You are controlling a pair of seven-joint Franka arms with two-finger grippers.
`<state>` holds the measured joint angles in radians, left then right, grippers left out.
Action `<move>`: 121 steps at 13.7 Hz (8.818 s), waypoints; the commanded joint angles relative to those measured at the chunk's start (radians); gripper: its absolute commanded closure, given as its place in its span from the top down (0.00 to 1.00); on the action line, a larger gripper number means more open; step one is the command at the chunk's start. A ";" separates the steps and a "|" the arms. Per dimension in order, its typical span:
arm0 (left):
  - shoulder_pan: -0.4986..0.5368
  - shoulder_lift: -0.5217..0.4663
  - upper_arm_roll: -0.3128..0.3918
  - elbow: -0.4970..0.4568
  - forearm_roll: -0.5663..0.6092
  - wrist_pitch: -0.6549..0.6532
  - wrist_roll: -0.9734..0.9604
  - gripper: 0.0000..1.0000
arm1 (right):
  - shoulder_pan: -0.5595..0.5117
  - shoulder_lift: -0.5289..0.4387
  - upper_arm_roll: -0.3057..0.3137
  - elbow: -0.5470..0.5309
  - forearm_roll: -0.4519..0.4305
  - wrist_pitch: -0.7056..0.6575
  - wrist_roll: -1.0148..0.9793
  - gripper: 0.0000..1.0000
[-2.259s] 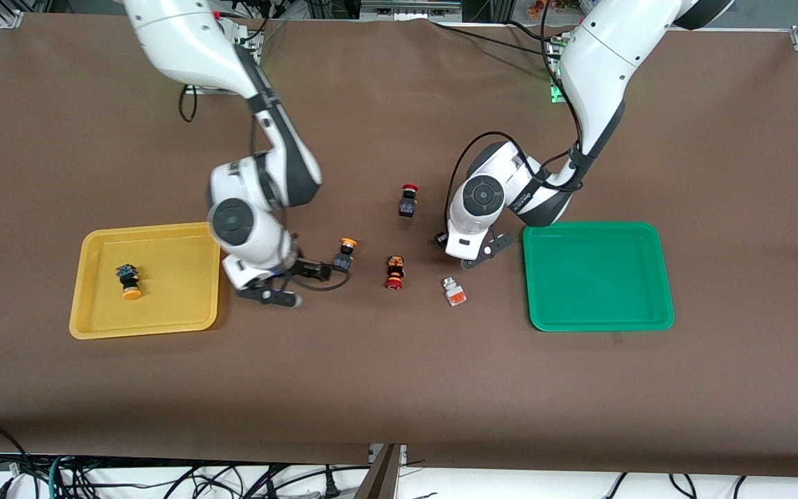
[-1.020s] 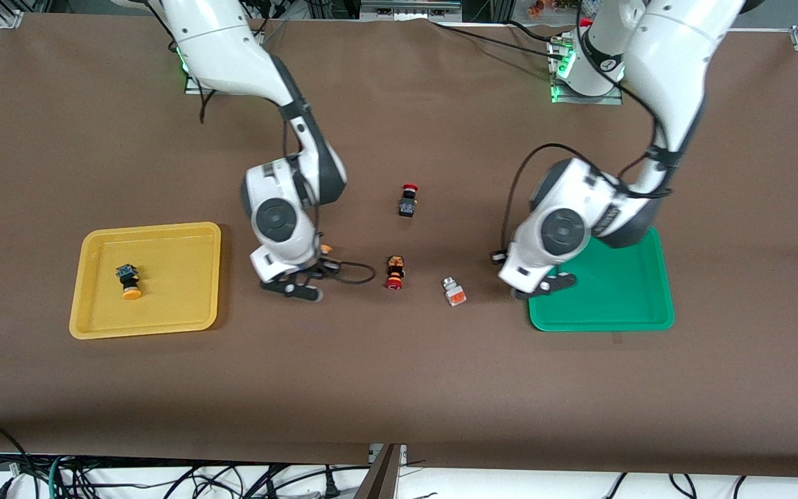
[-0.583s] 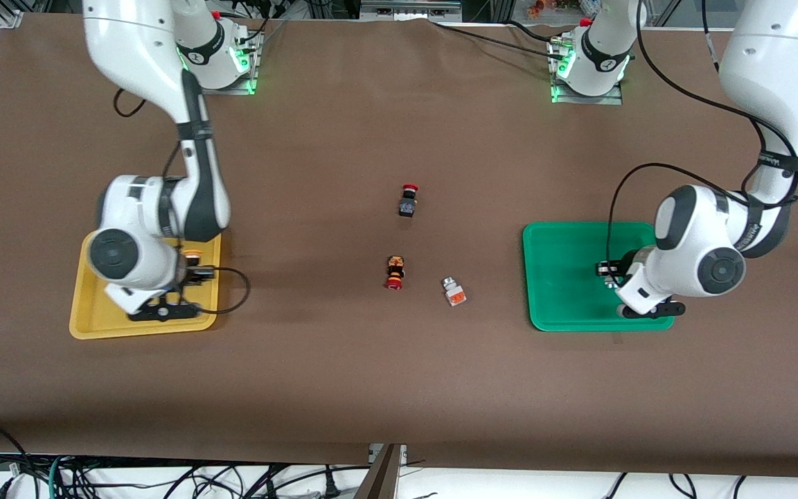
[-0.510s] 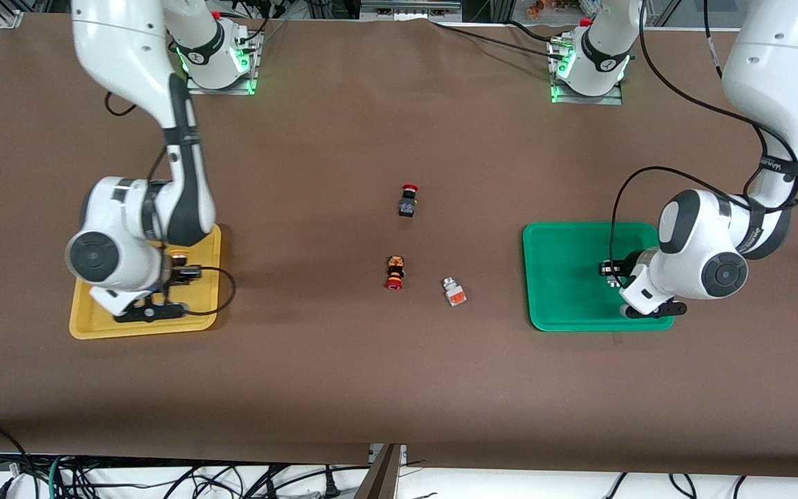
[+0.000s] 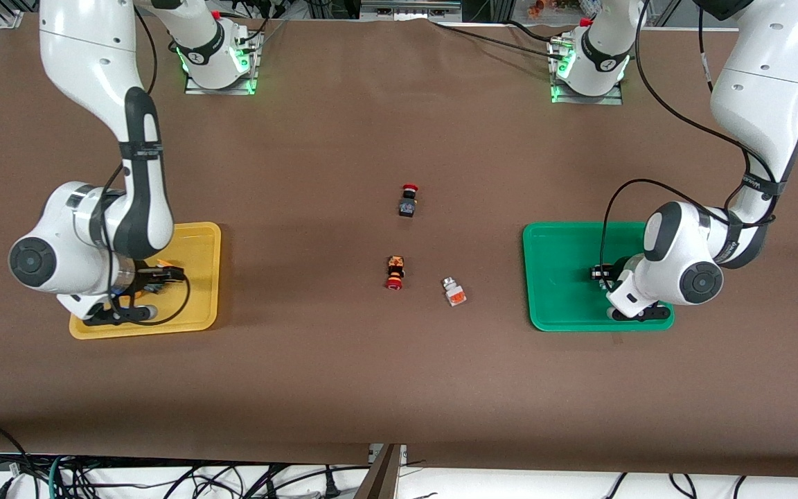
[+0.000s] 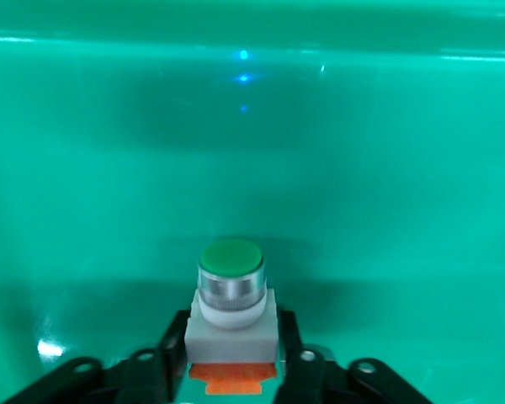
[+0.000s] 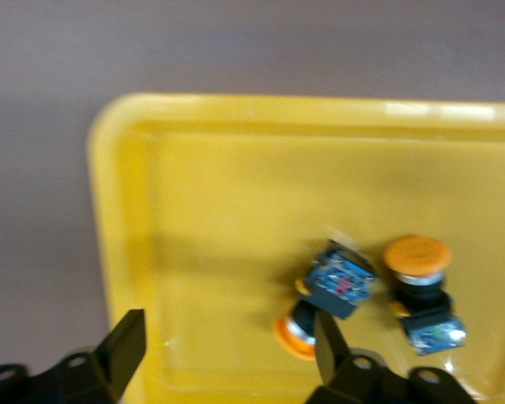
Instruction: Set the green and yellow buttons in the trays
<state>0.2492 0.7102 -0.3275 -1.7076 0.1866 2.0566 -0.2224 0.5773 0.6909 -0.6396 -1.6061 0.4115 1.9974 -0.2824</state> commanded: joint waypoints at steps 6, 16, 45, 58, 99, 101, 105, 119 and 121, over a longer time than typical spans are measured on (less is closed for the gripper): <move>-0.103 -0.014 -0.050 0.273 -0.099 -0.361 -0.206 1.00 | 0.010 -0.021 -0.002 0.235 0.013 -0.271 0.173 1.00; -0.433 0.139 -0.042 0.301 -0.105 0.046 -0.756 1.00 | -0.361 -0.543 0.481 0.077 -0.352 -0.420 0.203 1.00; -0.489 0.215 0.004 0.356 -0.070 0.234 -0.640 0.00 | -0.485 -0.627 0.555 0.115 -0.408 -0.523 0.193 1.00; -0.142 -0.015 -0.033 0.079 -0.069 0.008 -0.114 0.00 | -0.484 -0.623 0.551 0.115 -0.405 -0.523 0.193 1.00; -0.130 -0.417 -0.021 0.141 -0.059 -0.225 -0.023 1.00 | -0.485 -0.623 0.549 0.115 -0.404 -0.519 0.192 1.00; -0.130 -0.494 -0.024 0.141 -0.061 -0.266 -0.011 1.00 | -0.484 -0.623 0.549 0.115 -0.404 -0.519 0.192 1.00; -0.128 -0.590 -0.027 0.140 -0.108 -0.352 0.017 1.00 | -0.485 -0.623 0.549 0.115 -0.404 -0.519 0.192 1.00; -0.340 -0.703 0.381 0.039 -0.246 -0.440 0.147 1.00 | -0.485 -0.623 0.548 0.115 -0.404 -0.519 0.192 1.00; -0.340 -0.707 0.377 0.040 -0.246 -0.443 0.146 1.00 | -0.485 -0.623 0.548 0.115 -0.404 -0.519 0.192 1.00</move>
<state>-0.0834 0.0343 0.0420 -1.6496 -0.0378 1.6098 -0.0944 0.1009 0.0594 -0.0968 -1.5141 0.0160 1.4886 -0.0834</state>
